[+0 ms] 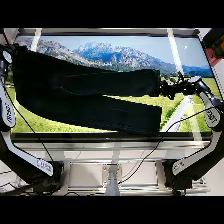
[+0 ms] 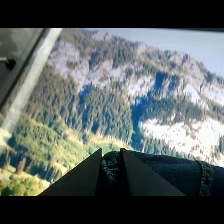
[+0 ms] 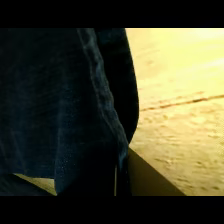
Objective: Fold the clothes and pants, and hang the long-sleeved shirts on hangers.
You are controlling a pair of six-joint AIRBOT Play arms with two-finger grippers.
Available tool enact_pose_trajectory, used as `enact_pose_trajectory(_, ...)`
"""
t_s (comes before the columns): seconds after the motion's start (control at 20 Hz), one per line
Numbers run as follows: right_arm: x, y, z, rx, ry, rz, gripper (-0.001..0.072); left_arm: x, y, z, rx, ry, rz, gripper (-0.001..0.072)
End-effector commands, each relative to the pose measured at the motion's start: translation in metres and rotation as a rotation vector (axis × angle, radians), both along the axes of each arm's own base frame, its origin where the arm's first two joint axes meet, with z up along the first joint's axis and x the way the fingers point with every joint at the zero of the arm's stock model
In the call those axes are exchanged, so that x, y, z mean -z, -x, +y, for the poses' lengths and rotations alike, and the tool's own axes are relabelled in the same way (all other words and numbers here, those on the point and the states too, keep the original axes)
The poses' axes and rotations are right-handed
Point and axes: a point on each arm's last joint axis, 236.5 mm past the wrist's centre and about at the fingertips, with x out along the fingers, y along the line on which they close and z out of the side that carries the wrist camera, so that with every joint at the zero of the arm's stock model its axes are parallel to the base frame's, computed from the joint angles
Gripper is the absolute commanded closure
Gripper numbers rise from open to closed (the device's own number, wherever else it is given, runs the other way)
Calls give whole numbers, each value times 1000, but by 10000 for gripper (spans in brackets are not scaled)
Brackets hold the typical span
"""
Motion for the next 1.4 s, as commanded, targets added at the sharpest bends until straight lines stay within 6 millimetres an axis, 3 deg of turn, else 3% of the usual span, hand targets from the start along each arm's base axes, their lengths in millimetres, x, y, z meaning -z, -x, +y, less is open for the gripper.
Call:
enact_pose_trajectory(0.0,2,28,-3,-106,40,74,684,-18,-9,2,2,-29,-88,672)
enact_pose_trajectory(0.15,-2,51,-9,-187,78,135,684,-5,-11,3,2,-23,-71,672)
enact_pose_trajectory(0.4,-45,30,-20,-145,162,-22,685,-4,-13,4,2,-26,-81,673)
enact_pose_trajectory(0.55,-58,45,-17,-117,183,-62,684,-3,-13,4,2,-26,-80,673)
enact_pose_trajectory(0.7,-49,56,-11,-40,167,-85,685,-1,-15,1,7,-25,-76,673)
enact_pose_trajectory(1.0,-12,89,2,13,124,-10,685,-1,-15,0,7,-25,-77,672)
enact_pose_trajectory(1.35,-13,80,-2,44,135,-39,684,-2,-15,0,8,-26,-81,654)
